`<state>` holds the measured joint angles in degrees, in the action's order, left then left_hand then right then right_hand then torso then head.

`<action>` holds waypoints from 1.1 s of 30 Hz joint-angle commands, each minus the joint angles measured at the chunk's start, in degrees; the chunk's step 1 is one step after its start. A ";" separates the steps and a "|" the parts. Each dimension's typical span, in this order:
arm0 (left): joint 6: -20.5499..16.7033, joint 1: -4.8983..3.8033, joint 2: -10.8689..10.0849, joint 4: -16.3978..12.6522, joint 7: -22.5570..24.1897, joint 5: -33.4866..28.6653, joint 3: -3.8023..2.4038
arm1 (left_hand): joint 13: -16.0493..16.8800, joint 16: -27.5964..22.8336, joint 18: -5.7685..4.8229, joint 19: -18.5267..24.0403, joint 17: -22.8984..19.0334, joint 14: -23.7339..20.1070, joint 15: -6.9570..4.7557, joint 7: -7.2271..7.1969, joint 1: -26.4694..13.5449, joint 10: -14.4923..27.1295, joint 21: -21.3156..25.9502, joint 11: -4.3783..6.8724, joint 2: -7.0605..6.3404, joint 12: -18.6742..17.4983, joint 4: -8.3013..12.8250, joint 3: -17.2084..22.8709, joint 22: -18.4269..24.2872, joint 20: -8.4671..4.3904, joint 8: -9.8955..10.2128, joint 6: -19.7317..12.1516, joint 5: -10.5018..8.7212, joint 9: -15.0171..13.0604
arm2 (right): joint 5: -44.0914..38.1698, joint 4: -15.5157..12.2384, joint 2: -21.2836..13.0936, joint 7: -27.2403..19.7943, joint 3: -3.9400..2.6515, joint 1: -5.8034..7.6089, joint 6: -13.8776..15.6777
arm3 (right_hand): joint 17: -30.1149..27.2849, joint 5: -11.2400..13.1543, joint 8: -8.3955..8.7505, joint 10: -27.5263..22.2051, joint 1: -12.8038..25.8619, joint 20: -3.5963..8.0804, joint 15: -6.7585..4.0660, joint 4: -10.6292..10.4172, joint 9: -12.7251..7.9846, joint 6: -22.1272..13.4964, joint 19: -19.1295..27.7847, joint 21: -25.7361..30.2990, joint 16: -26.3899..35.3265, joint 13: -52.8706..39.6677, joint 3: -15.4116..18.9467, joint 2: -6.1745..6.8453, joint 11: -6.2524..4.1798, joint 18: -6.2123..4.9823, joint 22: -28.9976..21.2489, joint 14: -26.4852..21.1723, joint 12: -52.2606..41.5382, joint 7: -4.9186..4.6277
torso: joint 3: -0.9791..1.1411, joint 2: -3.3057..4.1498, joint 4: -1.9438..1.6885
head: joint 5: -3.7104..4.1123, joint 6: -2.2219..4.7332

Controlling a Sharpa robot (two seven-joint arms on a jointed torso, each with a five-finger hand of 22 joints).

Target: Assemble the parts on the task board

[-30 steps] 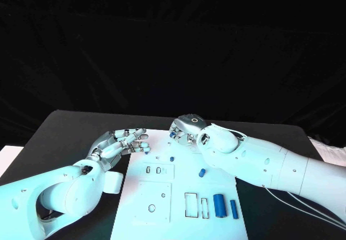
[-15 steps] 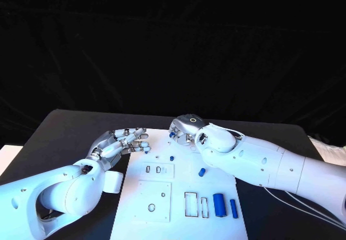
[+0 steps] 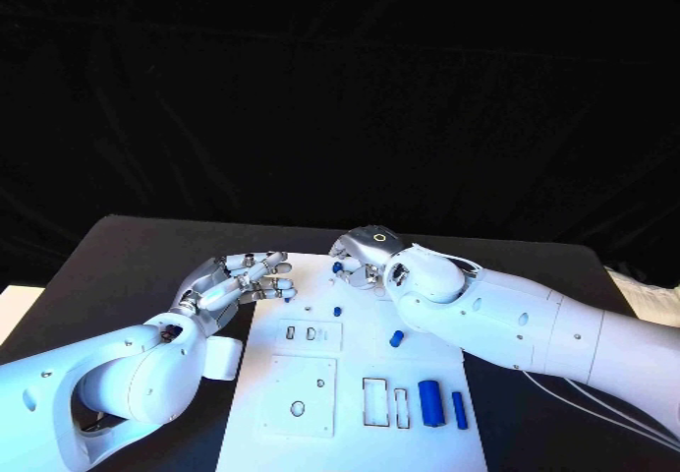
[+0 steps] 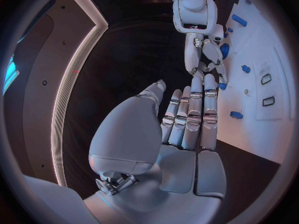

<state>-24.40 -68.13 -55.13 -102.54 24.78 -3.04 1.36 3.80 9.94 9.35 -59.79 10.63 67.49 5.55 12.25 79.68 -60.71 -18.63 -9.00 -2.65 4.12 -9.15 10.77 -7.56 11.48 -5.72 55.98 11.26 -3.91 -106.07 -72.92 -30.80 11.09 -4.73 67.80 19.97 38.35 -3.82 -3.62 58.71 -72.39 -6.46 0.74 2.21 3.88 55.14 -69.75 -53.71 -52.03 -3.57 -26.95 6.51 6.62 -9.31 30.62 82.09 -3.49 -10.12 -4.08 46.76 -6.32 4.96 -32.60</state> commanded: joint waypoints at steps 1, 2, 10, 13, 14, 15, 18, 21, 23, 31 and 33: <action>1.17 -0.09 0.25 0.02 0.09 -0.24 -0.05 | -0.01 -0.43 0.97 -0.36 0.12 -0.28 0.21 0.31 0.33 0.32 -0.39 -0.24 -0.13 -0.21 0.34 -0.08 -0.08 0.02 0.23 -0.11 -0.14 0.06 | 0.20 -1.97 -1.65 1.01 -0.10 -0.11 2.95 | -0.48 -0.70 -0.20 0.66 -0.52 -0.13 0.14 -0.11 0.20 0.66 0.02 0.25 0.67 -0.15 0.43 0.28 0.00 -0.73 -0.25 -0.23 -0.29 -0.24 | -0.01 0.01 0.06 | -0.03 0.13; 1.23 -0.09 0.28 0.03 0.10 -0.27 -0.05 | -0.01 -0.47 0.97 -0.34 0.16 -0.30 0.22 0.32 0.39 0.35 -0.39 -0.25 -0.11 -0.24 0.41 -0.04 -0.07 0.02 0.27 -0.13 -0.14 0.06 | 0.94 -2.82 -2.46 1.08 -0.21 -0.13 3.30 | -0.56 -0.93 -0.25 0.85 -0.63 -0.12 0.14 -0.15 0.24 0.85 0.03 0.34 0.74 -0.16 0.44 0.26 -0.02 -0.76 -0.38 -0.21 -0.32 -0.25 | 0.01 -0.02 0.09 | -0.03 0.20; 1.38 -0.09 -0.05 -0.05 0.04 -0.58 -0.04 | -0.01 -0.51 0.97 -0.33 0.20 -0.31 0.22 0.31 0.47 0.36 -0.40 -0.25 -0.08 -0.27 0.49 0.02 -0.07 0.02 0.31 -0.13 -0.12 0.05 | 10.53 -10.24 -10.98 2.29 -1.76 -0.22 3.40 | 10.40 -2.59 -0.37 14.26 -0.63 1.27 -1.53 -1.33 0.48 2.64 -4.92 -7.28 -8.35 -2.94 0.34 0.66 -2.52 0.95 10.81 3.03 -5.90 0.93 | 0.33 -0.16 1.14 | 0.29 0.66; 1.45 -0.09 -0.21 -0.16 0.01 -0.63 -0.04 | -0.01 -0.51 0.97 -0.33 0.20 -0.31 0.22 0.31 0.47 0.36 -0.40 -0.25 -0.08 -0.27 0.49 0.02 -0.07 0.02 0.31 -0.13 -0.12 0.05 | 14.40 -12.42 -14.18 3.55 -2.22 -0.23 1.46 | 19.21 -5.38 -0.19 21.72 1.63 2.59 -2.91 -2.70 0.38 2.48 -9.49 -15.16 -15.67 -6.42 3.44 2.87 -4.25 2.91 22.58 4.91 -10.88 2.33 | 0.41 -0.20 1.52 | 1.07 1.41; 1.49 -0.09 -0.23 -0.19 -0.02 -0.65 -0.04 | -0.01 -0.51 0.97 -0.33 0.20 -0.31 0.22 0.31 0.47 0.36 -0.40 -0.25 -0.08 -0.27 0.49 0.02 -0.07 0.02 0.31 -0.13 -0.12 0.05 | 15.57 -13.10 -15.35 4.40 -2.35 -0.24 0.46 | 21.37 -6.06 -0.19 23.33 2.12 3.14 -3.40 -3.20 0.35 2.30 -10.62 -17.32 -17.57 -8.69 5.09 3.50 -4.72 3.43 25.66 5.19 -13.32 2.84 | 0.43 -0.24 1.65 | 1.52 1.49; 1.53 -0.08 -0.23 -0.20 -0.05 -0.66 -0.04 | -0.01 -0.51 0.97 -0.33 0.20 -0.31 0.22 0.31 0.47 0.36 -0.40 -0.25 -0.08 -0.27 0.49 0.02 -0.07 0.02 0.31 -0.13 -0.12 0.05 | 16.21 -13.43 -16.02 5.06 -2.42 -0.24 -0.22 | 22.71 -6.42 -0.22 23.63 2.23 3.47 -3.63 -3.59 0.33 2.16 -11.10 -18.43 -18.78 -10.90 6.35 3.71 -4.93 3.68 27.16 5.24 -15.36 3.11 | 0.43 -0.25 1.69 | 1.65 1.51; 1.72 -0.08 -0.23 -0.28 -0.14 -0.71 -0.04 | -0.01 -0.52 0.97 -0.33 0.21 -0.31 0.22 0.31 0.48 0.36 -0.40 -0.25 -0.07 -0.27 0.50 0.02 -0.07 0.02 0.31 -0.13 -0.12 0.05 | 17.48 -13.75 -17.40 7.05 -2.56 -0.28 -2.20 | 26.27 -7.17 -0.36 23.37 1.75 3.51 -3.80 -4.71 0.32 1.45 -11.51 -20.40 -21.80 -28.03 9.79 3.28 -5.07 4.20 29.87 5.10 -31.11 3.07 | 0.52 -0.29 1.95 | 2.02 1.51; 1.94 -0.07 -0.18 -0.35 -0.16 -0.74 -0.04 | 0.00 -0.57 0.97 -0.31 0.26 -0.32 0.22 0.29 0.56 0.35 -0.40 -0.24 -0.03 -0.28 0.58 0.09 -0.07 0.02 0.33 -0.11 -0.12 0.04 | 18.23 -13.68 -18.26 8.82 -2.64 -0.54 -3.80 | 29.92 -7.23 -0.28 21.41 0.11 3.46 -3.02 -6.46 0.30 0.08 -11.35 -21.86 -24.76 -47.22 13.81 2.31 -4.66 4.21 31.80 4.96 -48.28 2.73 | 0.63 -0.23 2.20 | 2.19 1.51; 2.07 -0.07 -0.10 -0.34 -0.18 -0.75 -0.04 | 0.00 -0.58 0.97 -0.30 0.27 -0.33 0.23 0.28 0.58 0.35 -0.40 -0.24 -0.02 -0.29 0.60 0.10 -0.07 0.02 0.34 -0.11 -0.12 0.04 | 18.54 -13.60 -18.63 9.53 -2.67 -0.77 -4.54 | 31.33 -7.29 -0.33 20.28 -0.85 2.88 -3.15 -7.76 0.37 -0.27 -11.30 -22.49 -25.88 -53.01 15.68 1.84 -4.63 4.45 32.62 4.96 -53.09 2.21 | 0.72 -0.22 2.21 | 2.24 1.40; 2.36 -0.06 0.01 -0.16 -0.30 -0.81 -0.04 | 0.00 -0.64 0.96 -0.27 0.31 -0.38 0.24 0.29 0.60 0.37 -0.40 -0.26 -0.03 -0.32 0.66 0.12 -0.07 0.03 0.39 -0.13 -0.13 0.04 | 16.06 -13.07 -18.31 10.75 -2.71 -1.28 -6.47 | 34.12 -7.07 -0.37 20.36 -2.35 2.58 -2.65 -10.78 0.49 -0.70 -11.47 -23.84 -27.89 -60.77 19.04 1.83 -3.98 4.65 34.61 5.16 -59.25 2.18 | 0.58 -0.20 2.07 | 2.18 0.71; 2.38 -0.06 0.02 -0.14 -0.31 -0.82 -0.04 | 0.00 -0.64 0.96 -0.27 0.31 -0.38 0.24 0.29 0.60 0.37 -0.40 -0.26 -0.03 -0.32 0.66 0.12 -0.07 0.03 0.39 -0.13 -0.13 0.04 | 15.70 -12.82 -18.02 10.88 -2.71 -1.34 -6.81 | 34.61 -7.05 -0.39 20.60 -2.75 2.53 -2.60 -11.27 0.51 -0.70 -11.51 -24.05 -28.24 -62.03 19.42 1.75 -3.93 4.69 34.92 5.22 -60.31 2.14 | 0.57 -0.19 2.05 | 2.05 0.57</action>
<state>-23.50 -68.13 -55.23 -102.63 24.36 -3.63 1.36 3.80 9.49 9.34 -59.79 10.89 67.30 5.74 12.25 79.68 -60.51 -18.85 -9.20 -2.65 4.12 -8.83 10.76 -7.56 11.49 -5.72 55.98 11.26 -3.92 -89.27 -85.88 -49.02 20.16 -7.40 66.54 15.80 72.75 -10.98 -3.96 79.02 -74.76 -3.42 -2.25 -8.98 4.33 54.80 -81.24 -77.52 -80.01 -65.05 -7.85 8.22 2.58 -5.26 65.42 84.02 -63.35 -8.01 -3.43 46.53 -4.19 7.14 -31.82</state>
